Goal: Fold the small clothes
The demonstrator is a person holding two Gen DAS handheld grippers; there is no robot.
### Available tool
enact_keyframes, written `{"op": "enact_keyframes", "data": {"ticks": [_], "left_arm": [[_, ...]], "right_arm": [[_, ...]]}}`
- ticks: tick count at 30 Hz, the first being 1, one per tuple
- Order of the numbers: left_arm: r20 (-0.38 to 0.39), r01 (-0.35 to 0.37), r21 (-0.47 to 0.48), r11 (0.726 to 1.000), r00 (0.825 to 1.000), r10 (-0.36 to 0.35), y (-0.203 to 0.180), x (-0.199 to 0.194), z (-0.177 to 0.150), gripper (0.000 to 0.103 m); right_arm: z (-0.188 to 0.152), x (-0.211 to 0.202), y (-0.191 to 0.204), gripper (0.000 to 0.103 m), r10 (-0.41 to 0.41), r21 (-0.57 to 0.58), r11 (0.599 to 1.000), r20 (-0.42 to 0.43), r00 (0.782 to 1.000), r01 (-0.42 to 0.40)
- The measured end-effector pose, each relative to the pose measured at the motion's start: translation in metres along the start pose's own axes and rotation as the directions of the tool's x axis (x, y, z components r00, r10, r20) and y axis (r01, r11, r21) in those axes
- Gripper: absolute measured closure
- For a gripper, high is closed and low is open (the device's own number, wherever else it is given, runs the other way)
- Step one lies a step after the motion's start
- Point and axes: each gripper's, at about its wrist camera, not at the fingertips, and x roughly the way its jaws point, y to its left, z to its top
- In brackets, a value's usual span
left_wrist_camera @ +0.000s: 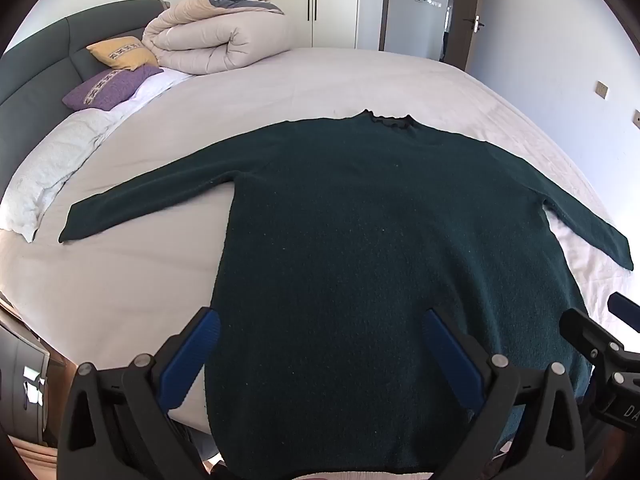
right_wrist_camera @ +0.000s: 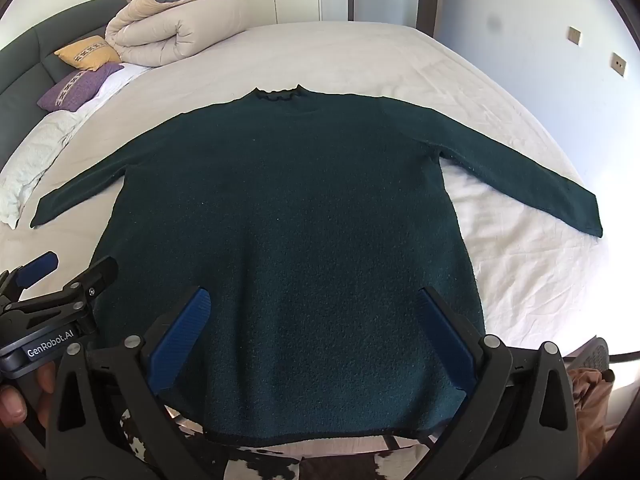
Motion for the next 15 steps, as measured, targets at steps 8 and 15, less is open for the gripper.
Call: {"op": "enact_keyframes", "data": {"ticks": [8,15], "left_arm": [[-0.01,0.005,-0.004,1.0,1.0,-0.005,0.0001,0.0002,0.0001,0.0],[-0.011,0.006,-0.004,1.0,1.0,-0.006,0.0,-0.0002,0.0002,0.0]], "right_arm": [[-0.0002,0.0005,-0.0001,0.0,-0.002,0.0,1.0,-0.001,1.0,0.002],[-0.0003,0.0012,-0.0005,0.0,-0.003,-0.002,1.0,-0.001,1.0,0.003]]}}
